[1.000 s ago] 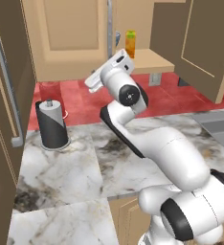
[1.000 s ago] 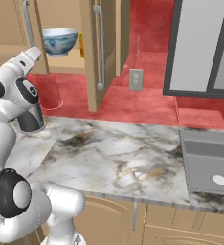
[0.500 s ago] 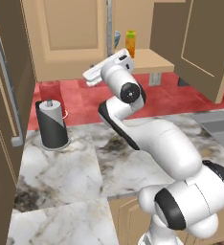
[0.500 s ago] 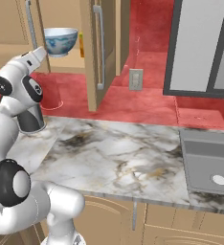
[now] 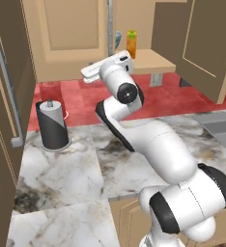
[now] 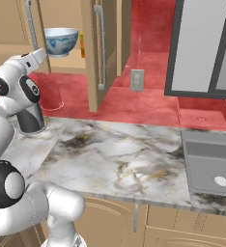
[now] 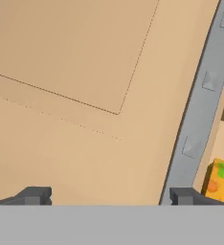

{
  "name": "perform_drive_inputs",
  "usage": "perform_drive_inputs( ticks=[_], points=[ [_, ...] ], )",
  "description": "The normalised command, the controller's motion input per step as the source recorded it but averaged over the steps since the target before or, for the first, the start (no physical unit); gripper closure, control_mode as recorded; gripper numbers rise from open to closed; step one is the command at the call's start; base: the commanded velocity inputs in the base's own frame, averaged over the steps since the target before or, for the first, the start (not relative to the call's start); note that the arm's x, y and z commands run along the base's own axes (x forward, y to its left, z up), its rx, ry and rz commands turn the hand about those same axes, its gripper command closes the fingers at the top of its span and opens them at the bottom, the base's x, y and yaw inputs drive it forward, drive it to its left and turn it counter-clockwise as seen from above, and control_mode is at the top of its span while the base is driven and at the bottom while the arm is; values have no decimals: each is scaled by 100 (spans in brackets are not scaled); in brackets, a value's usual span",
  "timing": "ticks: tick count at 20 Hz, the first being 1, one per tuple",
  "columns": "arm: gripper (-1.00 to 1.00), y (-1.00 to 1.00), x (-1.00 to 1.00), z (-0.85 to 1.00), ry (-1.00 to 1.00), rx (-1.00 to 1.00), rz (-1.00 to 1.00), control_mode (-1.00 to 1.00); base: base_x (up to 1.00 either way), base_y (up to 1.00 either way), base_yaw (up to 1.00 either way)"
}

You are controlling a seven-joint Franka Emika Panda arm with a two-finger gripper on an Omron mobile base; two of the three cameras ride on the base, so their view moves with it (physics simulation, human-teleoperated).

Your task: Pick the mug and place it in the sink. Pick the bowl and place it in the open cabinet and then close the cabinet.

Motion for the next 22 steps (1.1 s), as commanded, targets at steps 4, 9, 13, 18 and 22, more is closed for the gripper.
perform_drive_inputs(
  ticks=[4,9,13,18,22],
  points=[
    [-100,-31,0,0,5,9,0,-100,0,0,0],
    [-100,-65,-5,5,6,11,-1,-100,0,0,0],
    [-100,-88,-19,21,2,13,-2,-100,0,0,0],
    [-100,-52,-39,27,0,13,-1,-100,0,0,0],
    [-100,-19,-61,17,0,14,0,-100,0,0,0]
  ],
)
